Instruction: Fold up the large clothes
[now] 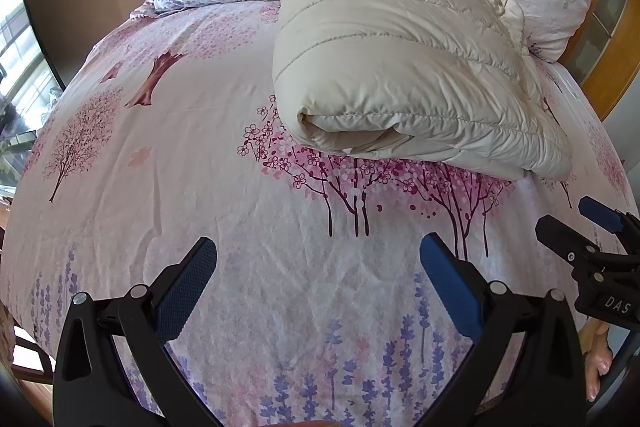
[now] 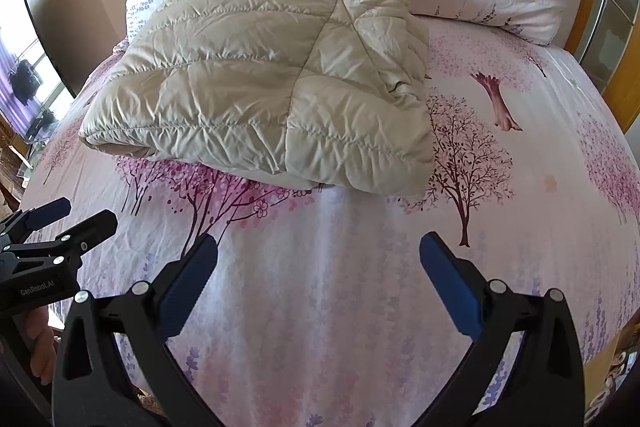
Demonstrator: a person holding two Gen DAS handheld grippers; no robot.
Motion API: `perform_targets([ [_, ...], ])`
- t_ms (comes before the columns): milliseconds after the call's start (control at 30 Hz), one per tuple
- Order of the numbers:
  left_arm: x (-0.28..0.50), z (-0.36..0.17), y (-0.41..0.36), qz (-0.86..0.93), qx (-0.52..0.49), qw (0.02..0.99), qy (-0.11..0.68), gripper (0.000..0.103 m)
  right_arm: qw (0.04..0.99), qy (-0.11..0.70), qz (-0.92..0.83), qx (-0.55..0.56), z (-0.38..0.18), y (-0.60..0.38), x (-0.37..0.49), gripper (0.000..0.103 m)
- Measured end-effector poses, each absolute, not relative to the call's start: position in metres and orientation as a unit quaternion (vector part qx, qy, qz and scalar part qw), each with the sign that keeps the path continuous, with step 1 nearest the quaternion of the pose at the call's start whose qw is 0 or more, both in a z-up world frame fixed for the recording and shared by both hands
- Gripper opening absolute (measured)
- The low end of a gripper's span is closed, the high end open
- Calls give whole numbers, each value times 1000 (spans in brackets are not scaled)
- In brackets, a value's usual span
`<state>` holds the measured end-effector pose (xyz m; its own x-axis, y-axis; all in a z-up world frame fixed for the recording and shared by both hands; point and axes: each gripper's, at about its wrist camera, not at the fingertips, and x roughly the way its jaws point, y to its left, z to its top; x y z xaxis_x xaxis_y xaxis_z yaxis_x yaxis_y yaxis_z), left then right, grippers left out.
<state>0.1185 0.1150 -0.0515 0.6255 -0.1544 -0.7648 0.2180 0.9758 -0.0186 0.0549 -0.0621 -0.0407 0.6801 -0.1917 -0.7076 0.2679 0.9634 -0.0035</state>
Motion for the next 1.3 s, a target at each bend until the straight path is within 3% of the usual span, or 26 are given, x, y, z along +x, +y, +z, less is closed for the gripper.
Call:
perform_targets([
  [1300, 120, -52, 113, -107, 41, 900, 421, 102, 913, 384, -123, 58, -44, -61, 60, 101],
])
